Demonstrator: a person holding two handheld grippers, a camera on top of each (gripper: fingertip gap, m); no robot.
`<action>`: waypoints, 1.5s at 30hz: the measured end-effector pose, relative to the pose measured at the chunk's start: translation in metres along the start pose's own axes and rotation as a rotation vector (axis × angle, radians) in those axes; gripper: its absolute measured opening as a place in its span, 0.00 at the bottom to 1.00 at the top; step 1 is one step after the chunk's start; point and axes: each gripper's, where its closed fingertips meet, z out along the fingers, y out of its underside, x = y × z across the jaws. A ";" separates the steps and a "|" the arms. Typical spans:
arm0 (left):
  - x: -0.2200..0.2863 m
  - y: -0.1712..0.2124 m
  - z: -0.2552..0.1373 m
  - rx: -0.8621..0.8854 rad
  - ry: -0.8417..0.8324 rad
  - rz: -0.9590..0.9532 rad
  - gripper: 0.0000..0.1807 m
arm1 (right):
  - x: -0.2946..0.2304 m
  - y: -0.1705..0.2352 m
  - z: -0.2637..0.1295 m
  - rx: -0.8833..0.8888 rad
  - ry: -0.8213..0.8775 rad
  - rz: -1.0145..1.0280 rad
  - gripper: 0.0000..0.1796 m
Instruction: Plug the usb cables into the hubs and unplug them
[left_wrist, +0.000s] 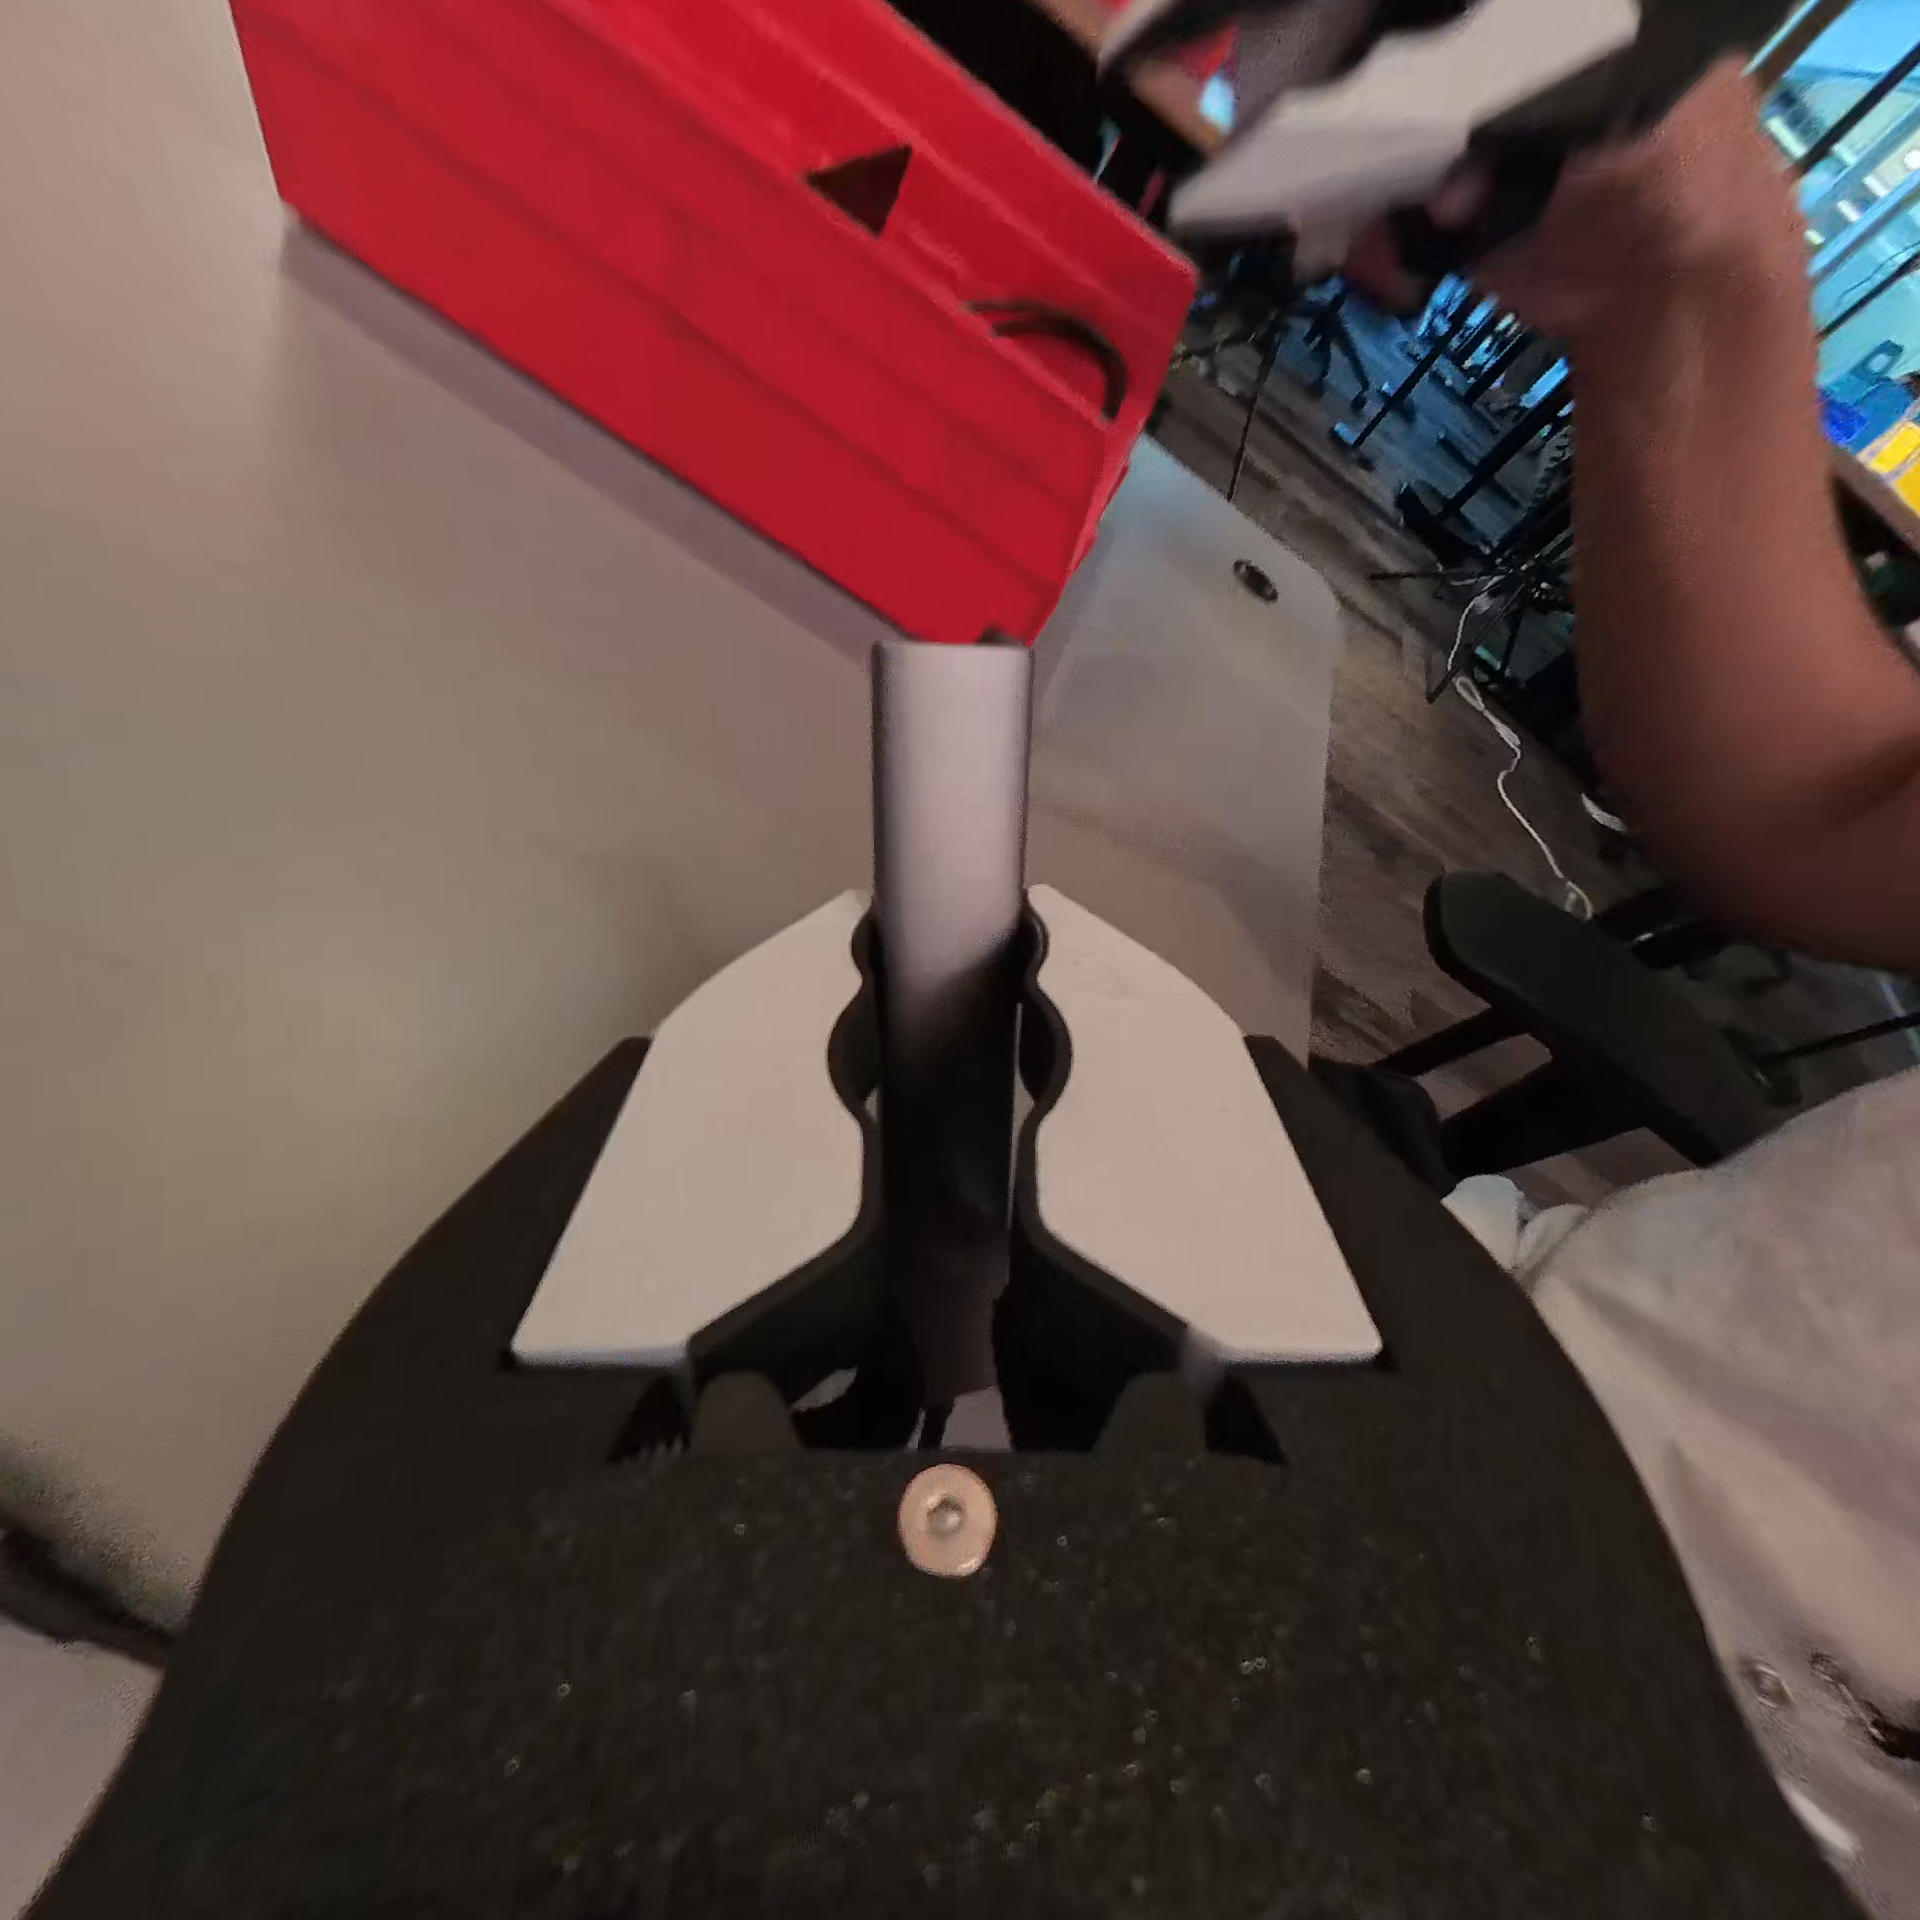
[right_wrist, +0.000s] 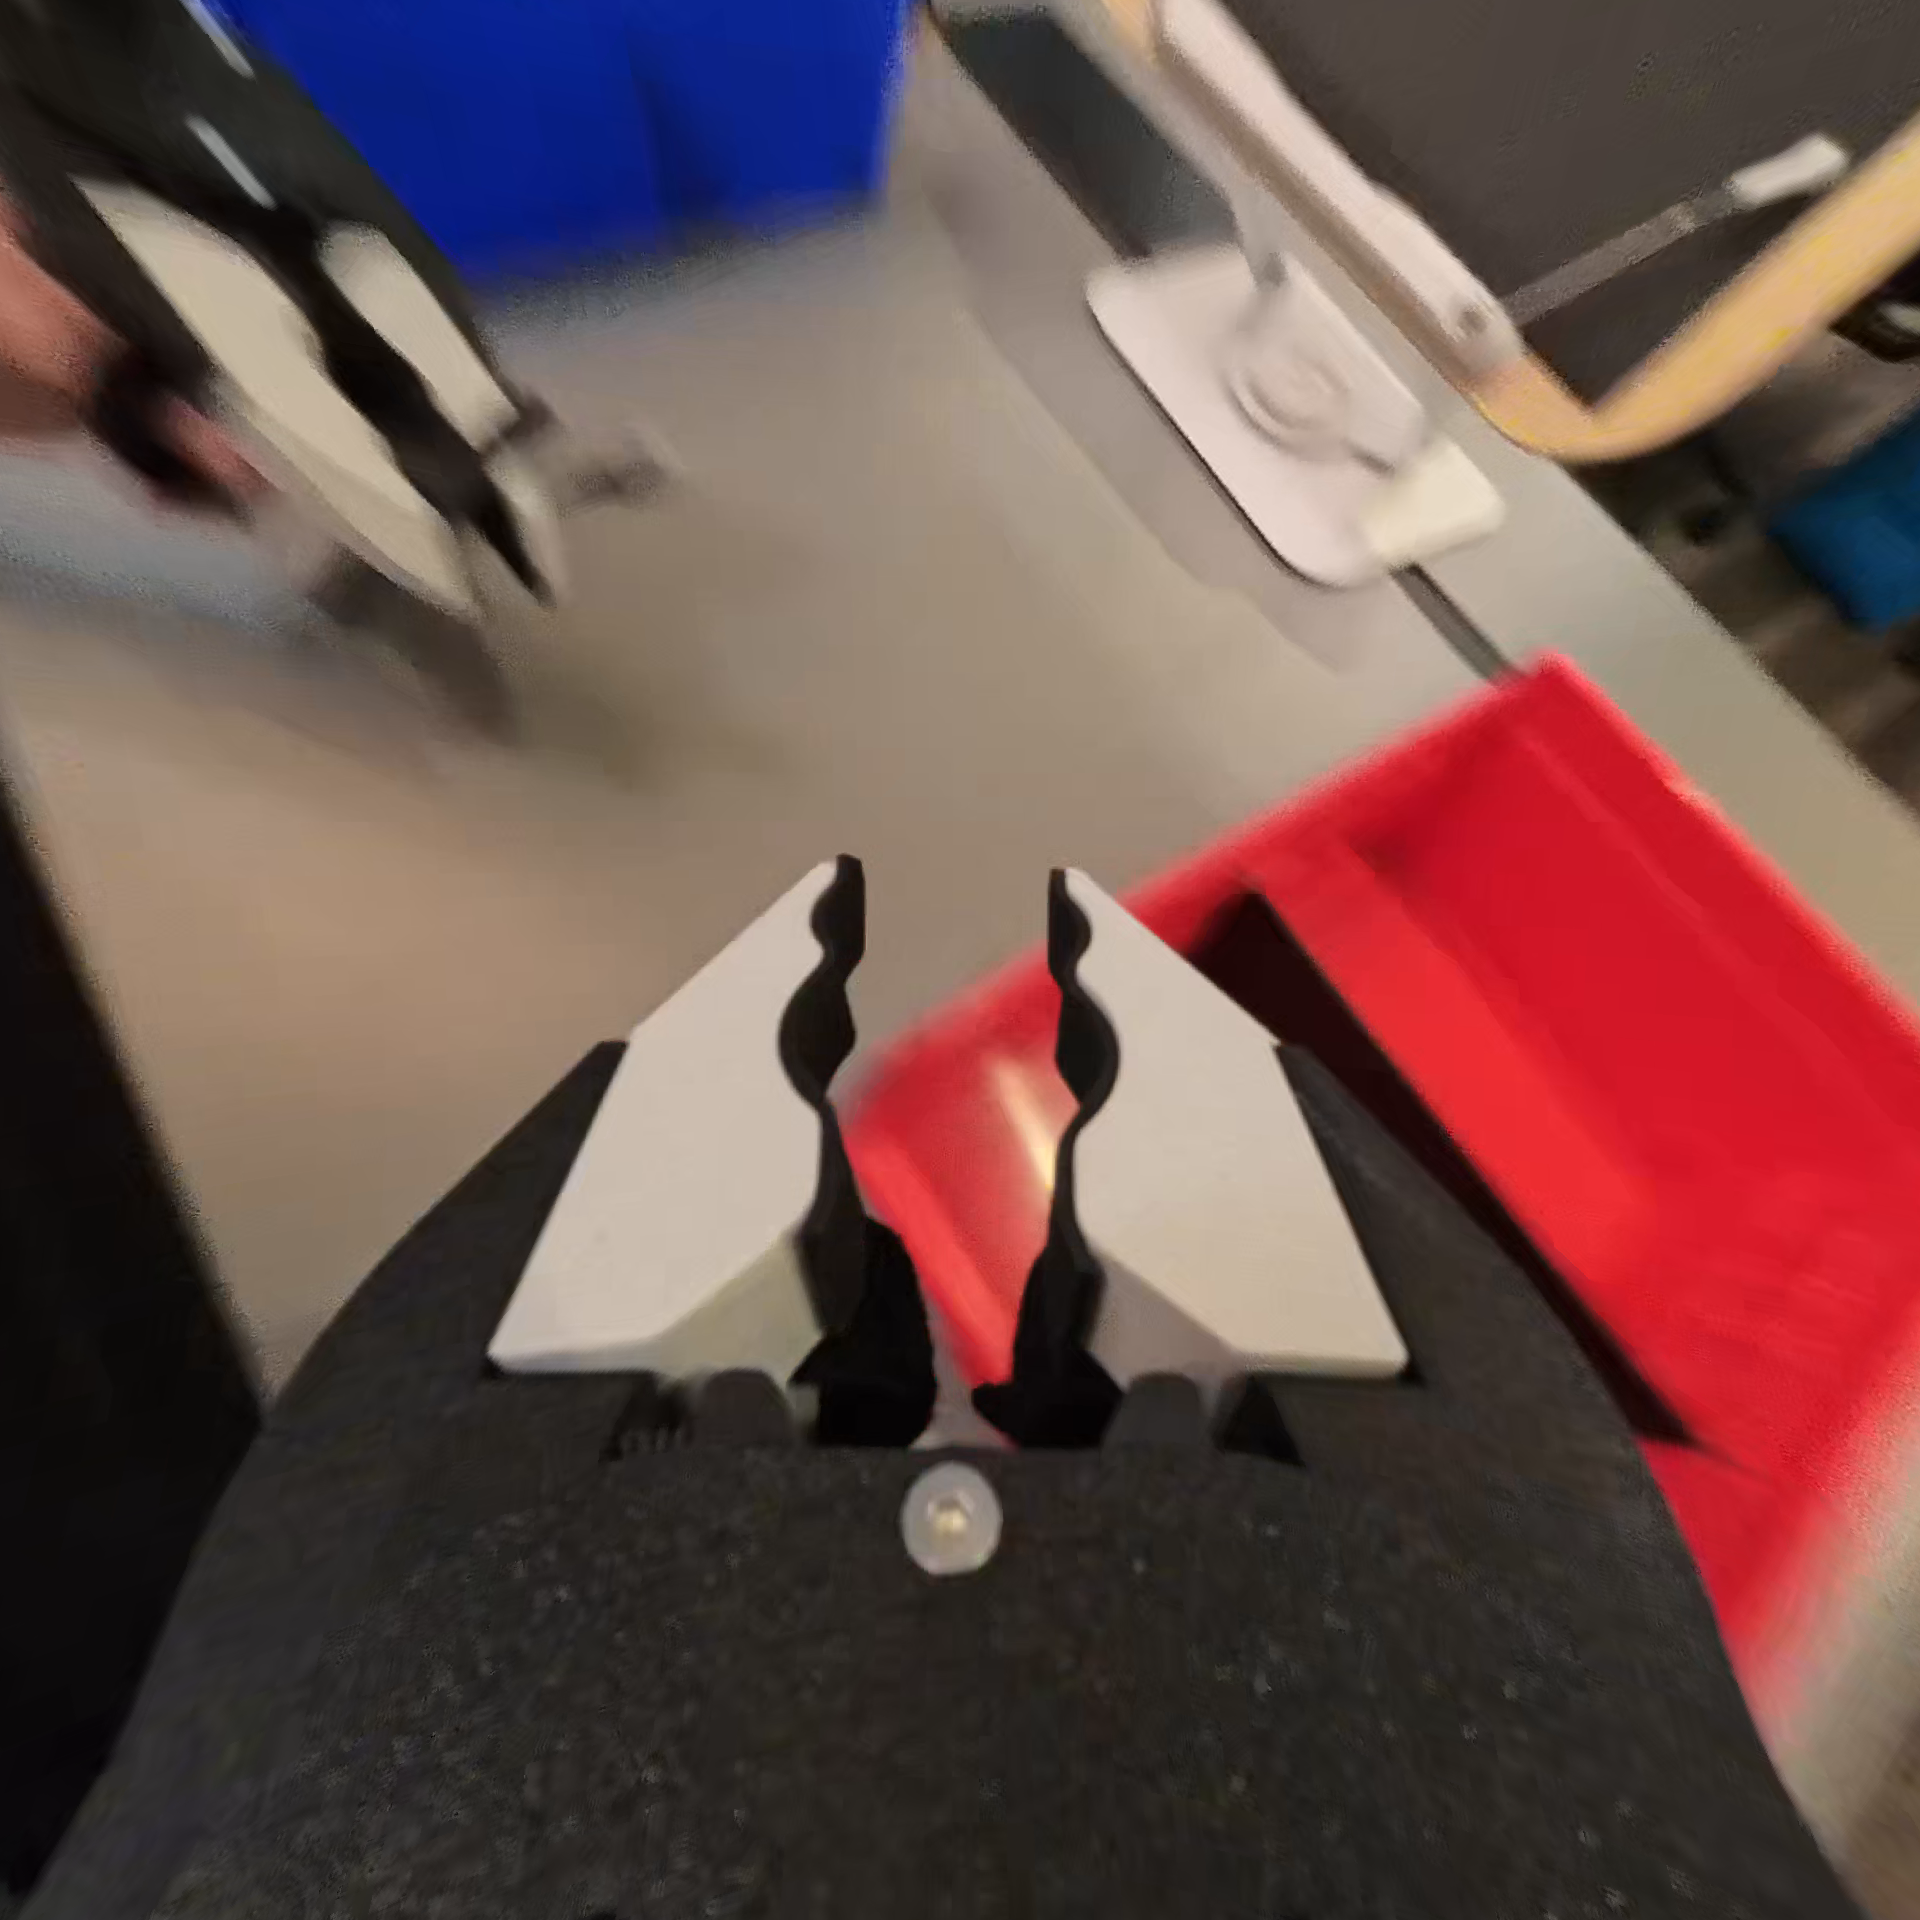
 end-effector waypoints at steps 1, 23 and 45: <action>0.004 -0.005 -0.002 0.024 0.008 0.035 0.12 | -0.028 -0.015 0.009 0.099 -0.068 0.081 0.24; 0.022 0.045 -0.037 -0.105 -0.715 0.790 0.30 | 0.022 -0.074 -0.050 0.135 0.146 0.235 0.05; 0.013 0.091 -0.066 -0.082 -0.471 0.251 0.20 | 0.183 0.072 0.140 -0.706 0.075 0.097 0.07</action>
